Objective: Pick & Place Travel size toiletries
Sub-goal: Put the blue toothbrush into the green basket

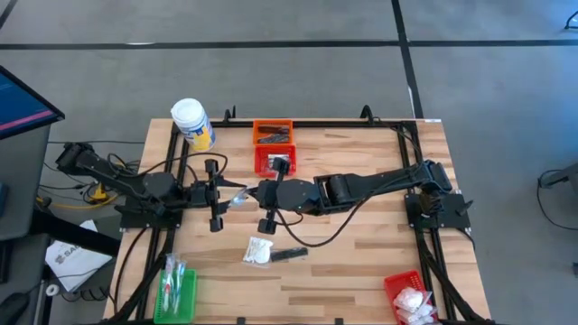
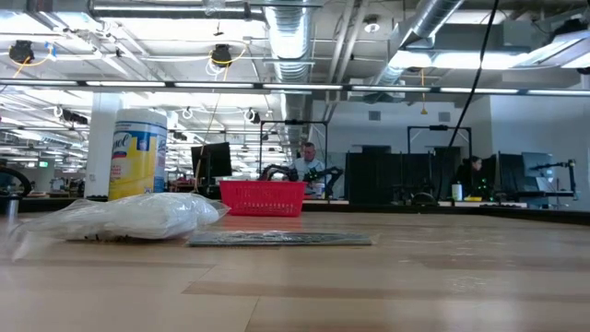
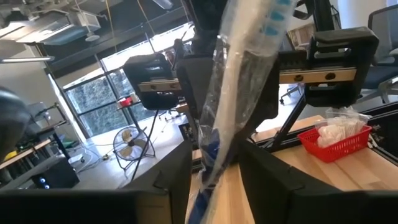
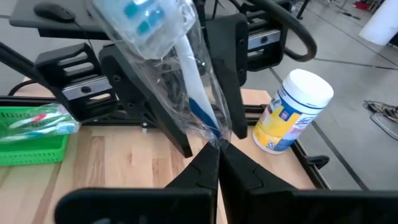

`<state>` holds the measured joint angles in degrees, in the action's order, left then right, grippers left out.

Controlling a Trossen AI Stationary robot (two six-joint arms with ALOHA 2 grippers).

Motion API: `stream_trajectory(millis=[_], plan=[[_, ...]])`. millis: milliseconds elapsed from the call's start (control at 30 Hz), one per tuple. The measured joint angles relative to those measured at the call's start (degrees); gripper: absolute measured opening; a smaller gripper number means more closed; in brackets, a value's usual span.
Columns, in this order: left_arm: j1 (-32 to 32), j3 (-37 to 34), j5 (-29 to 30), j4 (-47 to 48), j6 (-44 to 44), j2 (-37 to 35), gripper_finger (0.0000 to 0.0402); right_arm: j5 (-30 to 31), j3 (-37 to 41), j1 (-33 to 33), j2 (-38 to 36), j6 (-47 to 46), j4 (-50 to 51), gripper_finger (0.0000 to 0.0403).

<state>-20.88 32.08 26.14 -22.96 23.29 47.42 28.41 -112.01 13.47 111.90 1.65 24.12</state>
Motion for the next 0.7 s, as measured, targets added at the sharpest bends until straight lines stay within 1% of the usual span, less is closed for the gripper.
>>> stream_trajectory(millis=[267, 433, 533, 667, 700], plan=[[0.0, 0.0, 0.0, -0.3, 0.0, 0.0, 0.011, 0.0, 0.0, 0.0, 0.0, -0.1, 0.1, 0.0], [0.0, 0.0, 0.0, -0.4, 0.0, 0.0, 0.0091, 0.0, 0.0, 0.0, 0.0, -0.1, 0.3, 0.0], [0.0, 0.0, 0.0, -0.4, 0.0, 0.0, 0.0067, -0.1, 0.0, 0.0, 0.0, -0.1, 0.3, 0.0], [0.0, 0.0, 0.0, -0.1, -0.2, 0.0, 0.002, -0.1, 0.0, 0.0, 0.0, -0.2, 1.2, 0.0], [0.0, 0.0, -0.3, 0.1, -0.3, 0.0, 0.0015, -0.6, 0.0, 0.0, -0.1, -0.1, 1.7, 0.0]])
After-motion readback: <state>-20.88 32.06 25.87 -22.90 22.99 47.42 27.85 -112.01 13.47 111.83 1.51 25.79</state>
